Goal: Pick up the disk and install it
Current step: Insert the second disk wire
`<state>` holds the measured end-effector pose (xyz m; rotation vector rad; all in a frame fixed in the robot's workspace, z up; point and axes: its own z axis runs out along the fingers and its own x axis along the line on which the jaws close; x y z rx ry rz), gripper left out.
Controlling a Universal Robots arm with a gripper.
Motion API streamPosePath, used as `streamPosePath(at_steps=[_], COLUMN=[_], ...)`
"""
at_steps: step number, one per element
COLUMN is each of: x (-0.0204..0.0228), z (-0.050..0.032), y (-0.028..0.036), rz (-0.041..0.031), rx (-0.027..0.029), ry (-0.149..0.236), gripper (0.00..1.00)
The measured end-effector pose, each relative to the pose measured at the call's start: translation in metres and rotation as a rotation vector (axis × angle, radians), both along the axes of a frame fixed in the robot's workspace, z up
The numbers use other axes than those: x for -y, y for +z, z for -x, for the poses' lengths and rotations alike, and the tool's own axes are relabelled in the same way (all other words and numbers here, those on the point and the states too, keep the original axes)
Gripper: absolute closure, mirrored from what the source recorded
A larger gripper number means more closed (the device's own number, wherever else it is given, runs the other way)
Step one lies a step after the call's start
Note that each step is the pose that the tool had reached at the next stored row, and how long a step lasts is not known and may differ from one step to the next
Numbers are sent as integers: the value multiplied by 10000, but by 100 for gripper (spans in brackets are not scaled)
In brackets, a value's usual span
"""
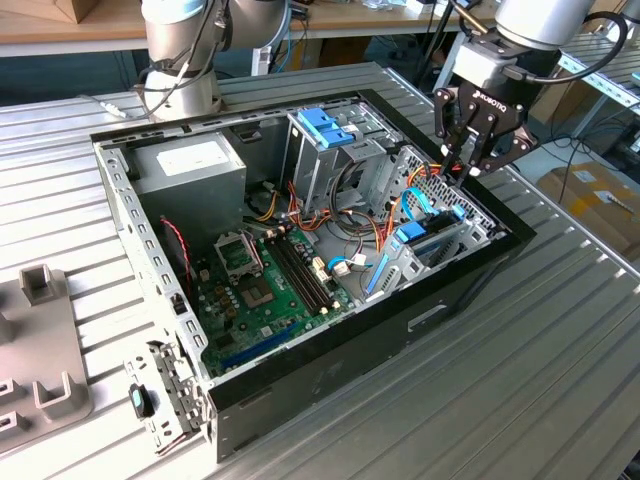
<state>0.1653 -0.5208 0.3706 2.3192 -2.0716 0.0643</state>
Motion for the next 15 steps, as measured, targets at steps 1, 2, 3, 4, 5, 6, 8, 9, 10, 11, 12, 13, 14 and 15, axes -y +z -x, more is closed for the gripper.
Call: streamPosePath(at_steps=[1, 2, 3, 4, 5, 6, 8, 9, 10, 11, 12, 13, 14, 15], x=[0, 0, 0, 0, 0, 0, 0, -1, -1, -1, -2, -3, -4, -4], z=[0, 0, 0, 0, 0, 0, 0, 0, 0, 0, 0, 0, 0, 0], y=[0, 0, 0, 0, 0, 0, 0, 0, 0, 0, 0, 0, 0, 0], rz=[0, 0, 1, 0, 0, 1, 1, 0, 0, 0, 1, 0, 0, 0], rx=[0, 0, 0, 0, 0, 0, 0, 0, 0, 0, 0, 0, 0, 0], ry=[52, 91, 163, 226, 288, 385, 577, 745, 810, 876, 970, 1028, 1055, 1058], gripper=[64, 64, 64, 64, 64, 64, 64, 64, 64, 64, 64, 64, 64, 64])
